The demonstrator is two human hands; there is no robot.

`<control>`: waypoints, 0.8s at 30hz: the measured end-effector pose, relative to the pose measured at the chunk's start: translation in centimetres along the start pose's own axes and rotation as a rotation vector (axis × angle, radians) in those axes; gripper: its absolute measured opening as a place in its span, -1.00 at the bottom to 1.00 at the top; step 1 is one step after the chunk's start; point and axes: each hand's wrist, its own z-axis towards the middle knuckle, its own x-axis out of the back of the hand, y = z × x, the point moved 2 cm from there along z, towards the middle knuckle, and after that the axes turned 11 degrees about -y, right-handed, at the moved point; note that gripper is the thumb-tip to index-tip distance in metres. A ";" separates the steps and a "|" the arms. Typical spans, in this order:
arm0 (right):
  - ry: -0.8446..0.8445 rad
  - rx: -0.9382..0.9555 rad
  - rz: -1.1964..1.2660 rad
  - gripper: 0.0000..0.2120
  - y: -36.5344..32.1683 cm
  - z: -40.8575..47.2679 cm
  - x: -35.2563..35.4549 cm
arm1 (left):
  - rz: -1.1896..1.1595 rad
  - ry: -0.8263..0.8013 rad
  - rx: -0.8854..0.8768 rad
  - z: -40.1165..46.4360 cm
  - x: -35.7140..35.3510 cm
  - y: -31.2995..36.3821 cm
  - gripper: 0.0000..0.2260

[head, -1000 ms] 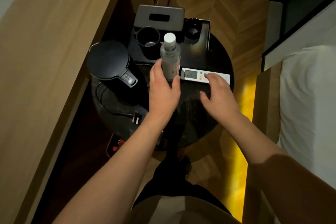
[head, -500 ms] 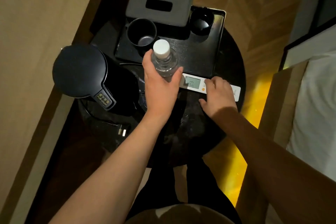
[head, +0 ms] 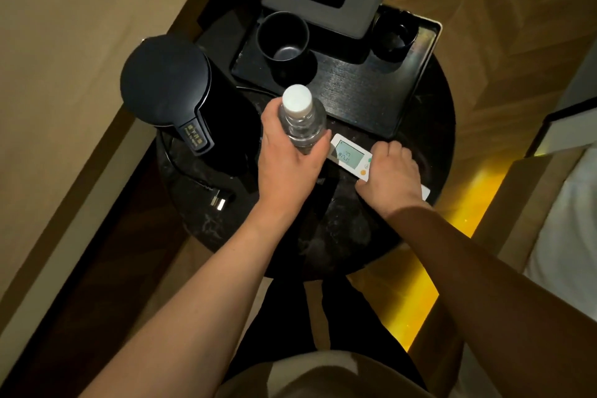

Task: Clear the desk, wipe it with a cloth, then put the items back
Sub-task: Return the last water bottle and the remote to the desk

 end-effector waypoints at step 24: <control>-0.235 0.375 0.016 -0.37 -15.7 -10.5 -5.1 | -0.011 0.521 0.259 -19.1 12.4 -7.1 -0.26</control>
